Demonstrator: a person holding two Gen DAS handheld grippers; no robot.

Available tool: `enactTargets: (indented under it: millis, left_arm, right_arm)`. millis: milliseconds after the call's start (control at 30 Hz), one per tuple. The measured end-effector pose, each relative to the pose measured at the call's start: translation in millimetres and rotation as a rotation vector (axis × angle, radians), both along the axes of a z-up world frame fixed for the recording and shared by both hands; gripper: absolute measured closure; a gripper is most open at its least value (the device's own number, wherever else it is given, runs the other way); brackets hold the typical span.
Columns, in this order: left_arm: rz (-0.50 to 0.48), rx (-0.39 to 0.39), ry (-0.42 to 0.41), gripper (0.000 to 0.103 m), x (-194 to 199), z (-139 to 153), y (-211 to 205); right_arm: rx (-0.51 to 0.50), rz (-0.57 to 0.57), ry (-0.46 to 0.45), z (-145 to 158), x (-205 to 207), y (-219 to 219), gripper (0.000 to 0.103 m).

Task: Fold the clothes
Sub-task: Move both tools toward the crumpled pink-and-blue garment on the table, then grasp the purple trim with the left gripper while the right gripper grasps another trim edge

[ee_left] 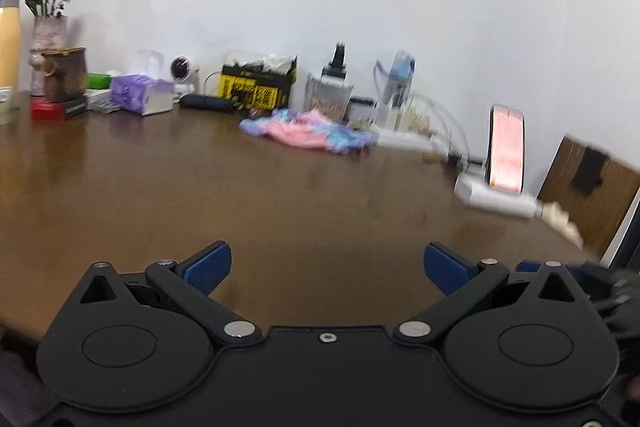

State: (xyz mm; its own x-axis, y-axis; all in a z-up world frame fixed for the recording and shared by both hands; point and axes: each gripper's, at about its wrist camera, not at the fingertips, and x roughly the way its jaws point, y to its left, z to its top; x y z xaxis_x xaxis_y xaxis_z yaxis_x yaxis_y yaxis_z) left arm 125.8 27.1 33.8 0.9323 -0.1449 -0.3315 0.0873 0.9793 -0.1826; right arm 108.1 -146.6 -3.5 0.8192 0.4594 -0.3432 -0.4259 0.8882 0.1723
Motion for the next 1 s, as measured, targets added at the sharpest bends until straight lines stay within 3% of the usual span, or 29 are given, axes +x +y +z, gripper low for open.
enactTargets:
  millis: [167,300,433,500,533,600,633,700,800,867,967,1000]
  left_arm:
    - [0.015,0.103,-0.031,0.000,59,22,-6]
    - [0.024,0.090,0.013,0.000,125,39,11]
    - [0.081,0.111,0.056,0.000,209,49,38]
    - [0.115,0.098,0.110,0.000,268,52,56]
    - [0.121,0.071,0.137,0.000,287,51,63]
    - [0.115,0.029,0.174,0.000,316,49,76]
    - [0.096,0.033,0.183,0.000,334,47,81]
    - [0.050,0.082,0.201,0.000,368,42,81]
    - [-0.026,0.167,0.172,0.012,410,36,76]
    - [-0.069,0.215,0.166,0.033,433,31,68]
    - [-0.111,0.302,0.215,0.059,469,18,53]
    - [-0.109,0.316,0.226,0.063,477,14,50]
  right_arm:
    - [-0.058,0.002,-0.084,23,64,5,0.002]
    - [-0.118,-0.006,-0.116,40,122,7,0.003]
    - [-0.202,-0.001,-0.105,59,230,20,0.003]
    - [-0.197,-0.014,-0.066,57,270,23,0.004]
    - [-0.173,-0.032,-0.016,56,309,23,0.008]
    - [-0.145,-0.048,0.040,49,345,28,0.023]
    - [-0.132,-0.065,0.065,44,367,33,0.040]
    - [-0.118,-0.101,0.106,33,407,40,0.045]
    - [-0.105,-0.134,0.138,21,445,45,0.047]
    - [-0.129,-0.150,0.145,14,469,50,0.048]
    - [-0.165,-0.149,0.176,6,495,54,0.049]
    - [-0.172,-0.145,0.191,3,502,54,0.051]
